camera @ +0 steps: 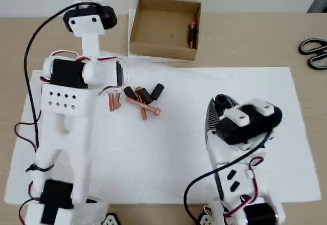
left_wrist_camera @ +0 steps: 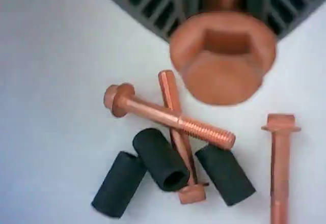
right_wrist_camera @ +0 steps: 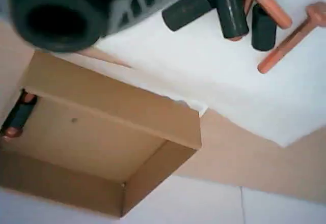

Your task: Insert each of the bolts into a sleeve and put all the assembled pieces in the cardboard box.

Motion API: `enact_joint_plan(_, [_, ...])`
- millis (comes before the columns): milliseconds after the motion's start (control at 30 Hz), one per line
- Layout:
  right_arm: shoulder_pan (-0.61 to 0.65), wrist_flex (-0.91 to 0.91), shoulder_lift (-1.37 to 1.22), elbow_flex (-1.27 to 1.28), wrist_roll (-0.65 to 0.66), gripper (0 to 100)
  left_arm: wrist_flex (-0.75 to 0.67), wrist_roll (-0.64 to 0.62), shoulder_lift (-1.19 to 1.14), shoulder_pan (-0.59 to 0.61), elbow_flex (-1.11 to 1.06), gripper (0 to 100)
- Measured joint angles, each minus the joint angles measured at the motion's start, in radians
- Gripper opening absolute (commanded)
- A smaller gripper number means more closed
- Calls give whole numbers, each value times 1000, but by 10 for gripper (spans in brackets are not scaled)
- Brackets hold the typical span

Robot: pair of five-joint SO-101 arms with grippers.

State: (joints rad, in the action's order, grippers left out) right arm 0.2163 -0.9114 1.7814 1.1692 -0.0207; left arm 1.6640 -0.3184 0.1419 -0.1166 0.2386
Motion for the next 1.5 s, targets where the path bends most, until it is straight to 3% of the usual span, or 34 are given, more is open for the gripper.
enact_joint_plan(233, [2,74,17,173,-130,4,-158,-66,0,-86,0,6])
enact_joint_plan(467, [103,238,20,315,-147,4,-232,-66,0,-186,0,6])
enact_joint_plan(733, [195,265,20,382,-147,4,-391,-117,0,-226,0,6])
enact_joint_plan(900, [196,265,20,407,-147,4,-410,-203,2,-255,-25,6])
enact_joint_plan(1100, [196,265,20,407,-147,4,-434,-215,2,-371,-161,6])
enact_joint_plan(1500, [196,267,20,407,-147,4,-531,-238,20,-416,-212,6])
